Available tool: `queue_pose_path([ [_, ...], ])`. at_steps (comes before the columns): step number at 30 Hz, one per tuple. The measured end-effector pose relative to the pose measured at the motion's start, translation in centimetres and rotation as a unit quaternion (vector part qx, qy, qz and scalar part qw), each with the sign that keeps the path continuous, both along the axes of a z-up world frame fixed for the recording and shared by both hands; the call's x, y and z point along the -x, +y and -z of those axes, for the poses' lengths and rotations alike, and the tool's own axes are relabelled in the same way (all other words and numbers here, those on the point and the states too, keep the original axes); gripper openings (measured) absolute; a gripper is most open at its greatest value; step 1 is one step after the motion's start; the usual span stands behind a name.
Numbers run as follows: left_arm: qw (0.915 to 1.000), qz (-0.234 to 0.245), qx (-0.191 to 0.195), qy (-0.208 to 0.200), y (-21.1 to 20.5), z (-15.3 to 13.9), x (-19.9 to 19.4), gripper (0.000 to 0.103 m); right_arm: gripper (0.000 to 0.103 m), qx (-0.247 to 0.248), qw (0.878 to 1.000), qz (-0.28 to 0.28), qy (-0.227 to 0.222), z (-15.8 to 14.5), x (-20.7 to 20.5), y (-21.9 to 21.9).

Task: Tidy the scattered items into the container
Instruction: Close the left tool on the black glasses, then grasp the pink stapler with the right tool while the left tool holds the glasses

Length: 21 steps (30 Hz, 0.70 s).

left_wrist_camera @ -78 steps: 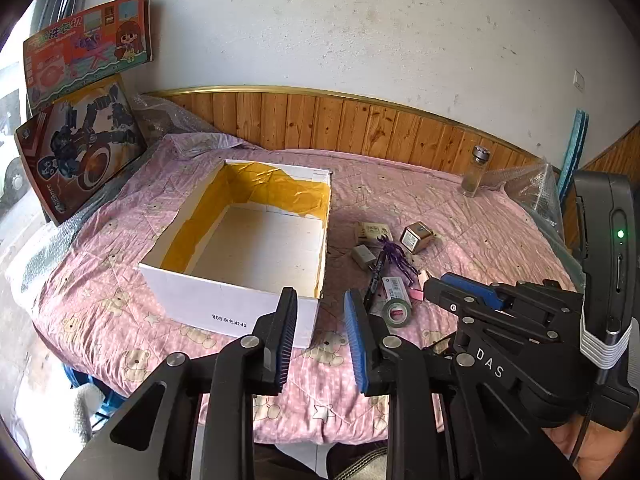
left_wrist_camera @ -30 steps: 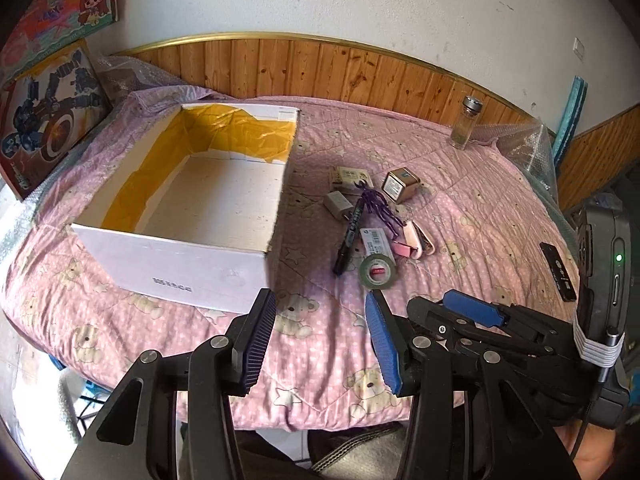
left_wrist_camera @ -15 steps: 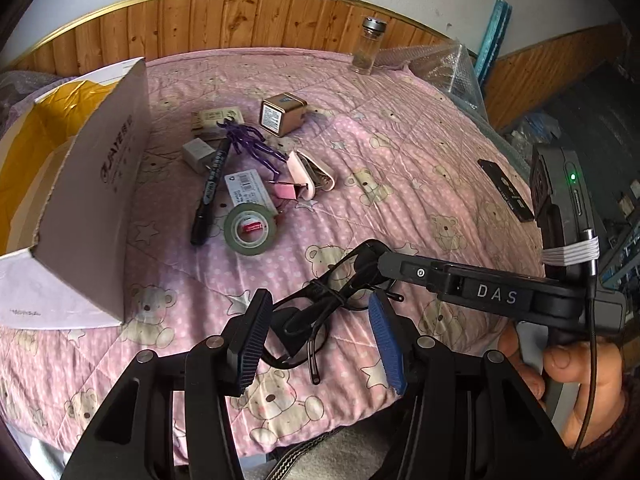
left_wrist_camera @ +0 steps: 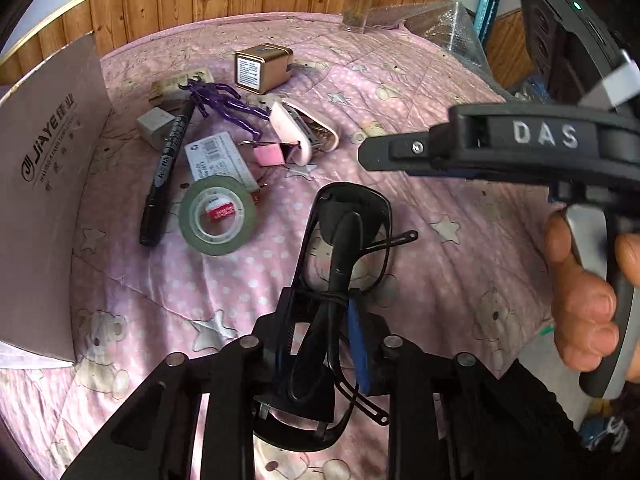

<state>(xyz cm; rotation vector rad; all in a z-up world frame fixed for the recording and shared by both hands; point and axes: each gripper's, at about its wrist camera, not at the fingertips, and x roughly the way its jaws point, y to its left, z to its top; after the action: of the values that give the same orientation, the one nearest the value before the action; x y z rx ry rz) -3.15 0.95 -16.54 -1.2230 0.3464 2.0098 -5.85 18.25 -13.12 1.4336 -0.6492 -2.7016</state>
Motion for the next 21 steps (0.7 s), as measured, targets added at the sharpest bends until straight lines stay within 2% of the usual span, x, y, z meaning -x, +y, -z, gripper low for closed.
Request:
queue_pose_path([
  [2, 1.0000, 0.000, -0.001, 0.008, -0.3, -0.3, 0.1, 0.021, 0.050, -0.008, 1.000, -0.006, 0.000, 0.2, 1.7, 0.4],
  [4, 0.9999, -0.009, -0.002, 0.006, -1.0, -0.4, 0.5, 0.020, 0.050, 0.010, 1.000, -0.005, 0.001, 0.7, 2.9, 1.4],
  [9, 0.9995, -0.031, -0.002, -0.005, -2.8, -0.7, 1.6, 0.019, 0.050, 0.081, 0.996, -0.022, -0.011, 3.1, 5.5, 2.8],
  [14, 0.9997, -0.020, -0.001, -0.014, -2.5, -0.1, 1.7, 0.023, 0.051, 0.164, 0.986, -0.032, 0.014, 4.6, 6.4, 3.1],
  [16, 0.9997, -0.023, -0.006, -0.009, -1.9, -0.1, 1.6, 0.025, 0.051, 0.171, 0.984, -0.040, 0.018, 4.7, 6.7, 2.7],
  [17, 0.9997, -0.023, -0.010, -0.008, -1.8, -0.1, 1.7, 0.025, 0.047, 0.160, 0.986, -0.046, 0.019, 4.6, 6.8, 2.4],
  [19, 0.9997, -0.020, -0.013, -0.007, -1.6, 0.0, 1.8, 0.027, 0.027, 0.149, 0.987, -0.052, 0.020, 4.3, 6.9, 1.9],
  [21, 0.9998, -0.015, -0.015, -0.004, -1.4, -0.1, 1.9, 0.027, 0.027, 0.127, 0.991, -0.045, 0.025, 3.5, 6.6, 1.7],
])
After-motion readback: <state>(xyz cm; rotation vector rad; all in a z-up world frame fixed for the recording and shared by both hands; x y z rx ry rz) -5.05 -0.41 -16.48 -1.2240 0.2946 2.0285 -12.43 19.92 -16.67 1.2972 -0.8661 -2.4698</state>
